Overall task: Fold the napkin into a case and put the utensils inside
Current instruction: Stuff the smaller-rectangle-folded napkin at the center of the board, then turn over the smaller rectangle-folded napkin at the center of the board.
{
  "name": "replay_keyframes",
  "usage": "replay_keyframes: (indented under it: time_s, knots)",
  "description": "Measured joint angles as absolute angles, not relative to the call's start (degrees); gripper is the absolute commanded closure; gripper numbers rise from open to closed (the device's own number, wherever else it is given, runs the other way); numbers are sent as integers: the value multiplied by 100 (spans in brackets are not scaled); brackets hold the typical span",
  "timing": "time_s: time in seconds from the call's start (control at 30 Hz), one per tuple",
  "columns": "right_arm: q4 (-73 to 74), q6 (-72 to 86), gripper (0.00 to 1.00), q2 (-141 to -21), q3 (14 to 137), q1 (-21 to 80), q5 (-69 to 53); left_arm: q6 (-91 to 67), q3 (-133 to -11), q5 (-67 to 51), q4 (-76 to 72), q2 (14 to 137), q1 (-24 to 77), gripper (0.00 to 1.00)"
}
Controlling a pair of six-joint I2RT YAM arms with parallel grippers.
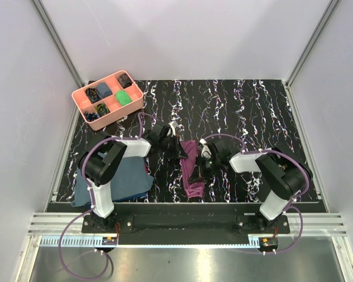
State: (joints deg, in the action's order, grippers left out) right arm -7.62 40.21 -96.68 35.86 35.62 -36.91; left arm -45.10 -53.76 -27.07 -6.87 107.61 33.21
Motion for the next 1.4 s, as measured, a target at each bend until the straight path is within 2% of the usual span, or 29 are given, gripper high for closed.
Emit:
replay_keyframes:
  time_s: [0.37,0.6,0.7,0.73,0.87,0.93,1.23,1.4]
  knots:
    - [963,2950,83,-9638,4515,3422,-2961,-4329,-5553,-2088,-445,10689,3288,100]
    - [2333,2449,65,-9253,5162,3413,-2646,-4392,-5323,-1984,-174,9915,3253,79]
    - [2818,2285,54,-9094,5647,3413,-2561,-4491,-5166,-1964,-130,9220,3186,77]
    - [2934,2220,47,-9083,5830,3413,-2526,-4508,-5111,-1955,-121,8971,3138,76]
    - [3286,2003,31,-9247,6486,3439,-2265,-4578,-4838,-1852,-71,8020,2845,71]
    - [3382,1927,28,-9518,6812,3489,-2049,-4628,-4624,-1741,5,7524,2687,71]
    - [3844,1791,27,-10597,7599,4064,-1028,-4628,-4066,-1428,714,6034,2392,71]
    - [4029,1789,34,-10862,7911,4324,-550,-4628,-3870,-1435,794,5824,2359,71]
